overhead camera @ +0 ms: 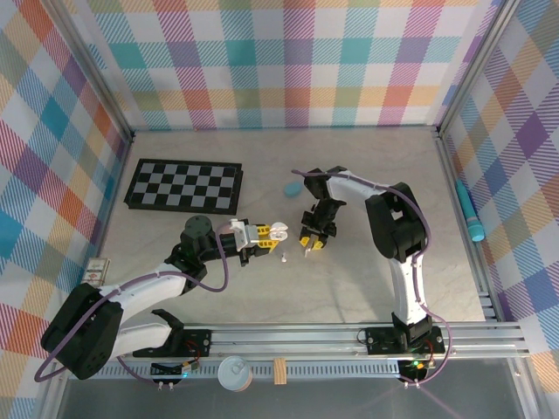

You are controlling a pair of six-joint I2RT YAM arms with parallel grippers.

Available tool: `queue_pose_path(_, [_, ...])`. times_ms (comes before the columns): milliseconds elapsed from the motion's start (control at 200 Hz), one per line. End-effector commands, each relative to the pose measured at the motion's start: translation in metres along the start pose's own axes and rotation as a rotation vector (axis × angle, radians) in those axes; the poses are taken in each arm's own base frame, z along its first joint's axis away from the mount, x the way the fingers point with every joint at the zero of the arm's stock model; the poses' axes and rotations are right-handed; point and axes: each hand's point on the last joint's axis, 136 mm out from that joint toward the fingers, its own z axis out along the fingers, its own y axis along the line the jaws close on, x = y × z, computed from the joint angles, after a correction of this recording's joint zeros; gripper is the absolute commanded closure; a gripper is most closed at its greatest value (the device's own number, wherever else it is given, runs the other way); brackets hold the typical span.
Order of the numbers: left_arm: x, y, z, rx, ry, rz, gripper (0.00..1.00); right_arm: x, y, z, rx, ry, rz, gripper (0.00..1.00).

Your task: Insert the wireless bluetooth earbuds into the charging case

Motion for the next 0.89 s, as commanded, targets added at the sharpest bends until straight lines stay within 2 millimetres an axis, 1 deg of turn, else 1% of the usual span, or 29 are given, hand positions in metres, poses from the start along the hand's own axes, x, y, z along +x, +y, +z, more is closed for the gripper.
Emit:
queue_pose_path(0, [-0.013,0.001,-0.003,0.008,-0.033,0.054,0.99,0.001,-0.001,0.009,0.011,0.024,0.029,0.72])
queue_pose_path(290, [-0.015,0.0,-0.003,0.014,-0.036,0.054,0.99,0.003,-0.008,0.017,0.032,0.035,0.045,0.76])
queue_pose_path(495, [-0.015,0.0,-0.003,0.016,-0.035,0.054,0.98,0.005,-0.008,0.02,0.031,0.052,0.053,0.75])
queue_pose_path(750, [-0.015,0.001,-0.004,0.011,-0.034,0.06,0.99,0.016,-0.006,0.022,0.042,0.082,0.046,0.74])
queue_pose_path(890, [-0.016,0.001,-0.004,0.013,-0.035,0.063,0.98,0.017,-0.011,0.027,0.067,0.094,0.055,0.75])
